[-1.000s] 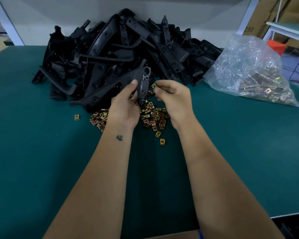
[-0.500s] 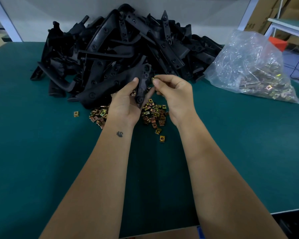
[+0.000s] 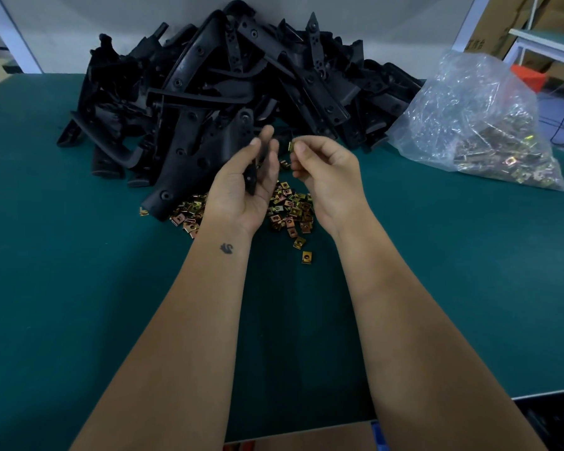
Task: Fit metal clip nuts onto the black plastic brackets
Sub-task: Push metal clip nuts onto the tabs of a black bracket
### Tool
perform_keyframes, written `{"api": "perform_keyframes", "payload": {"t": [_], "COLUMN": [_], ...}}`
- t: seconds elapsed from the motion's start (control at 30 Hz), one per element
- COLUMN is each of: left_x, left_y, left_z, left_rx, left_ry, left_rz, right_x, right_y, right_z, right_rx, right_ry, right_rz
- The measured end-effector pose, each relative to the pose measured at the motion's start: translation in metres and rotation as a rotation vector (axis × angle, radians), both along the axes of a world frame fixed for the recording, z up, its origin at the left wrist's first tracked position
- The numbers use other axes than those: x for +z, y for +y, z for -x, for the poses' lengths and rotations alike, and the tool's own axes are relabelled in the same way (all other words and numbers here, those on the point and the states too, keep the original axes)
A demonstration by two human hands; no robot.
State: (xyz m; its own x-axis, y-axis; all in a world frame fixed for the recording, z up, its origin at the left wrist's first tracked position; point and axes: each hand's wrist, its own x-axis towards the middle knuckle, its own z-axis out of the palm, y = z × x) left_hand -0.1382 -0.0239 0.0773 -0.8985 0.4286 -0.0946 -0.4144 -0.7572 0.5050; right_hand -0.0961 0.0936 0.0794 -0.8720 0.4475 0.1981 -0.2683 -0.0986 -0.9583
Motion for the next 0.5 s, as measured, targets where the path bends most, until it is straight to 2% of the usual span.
{"api": "perform_keyframes", "payload": {"t": [0.1, 0.17, 0.27, 0.5], "left_x": [0.0002, 0.0006, 0.0017, 0.0003], "left_y": [0.0035, 0.0058, 0.0086, 0.0062], "left_z": [0.0024, 0.0021, 0.0006, 0.0], "left_rx": [0.066, 0.089, 0.092, 0.081], "left_ry": [0.039, 0.063, 0.105, 0.203], "left_rz": [0.272, 0.374, 0.459, 0.565], "right_x": [0.0002, -0.0006, -0.002, -0.0038], "right_y": [0.0003, 0.0002, -0.0019, -0.0014], "right_z": [0.0003, 0.0005, 0.0007, 0.0005], "right_rx": [0.016, 0.004, -0.033, -0.095], "right_ry": [-0.01, -0.028, -0.043, -0.026], "right_rz": [0.002, -0.053, -0.184, -0.3]}}
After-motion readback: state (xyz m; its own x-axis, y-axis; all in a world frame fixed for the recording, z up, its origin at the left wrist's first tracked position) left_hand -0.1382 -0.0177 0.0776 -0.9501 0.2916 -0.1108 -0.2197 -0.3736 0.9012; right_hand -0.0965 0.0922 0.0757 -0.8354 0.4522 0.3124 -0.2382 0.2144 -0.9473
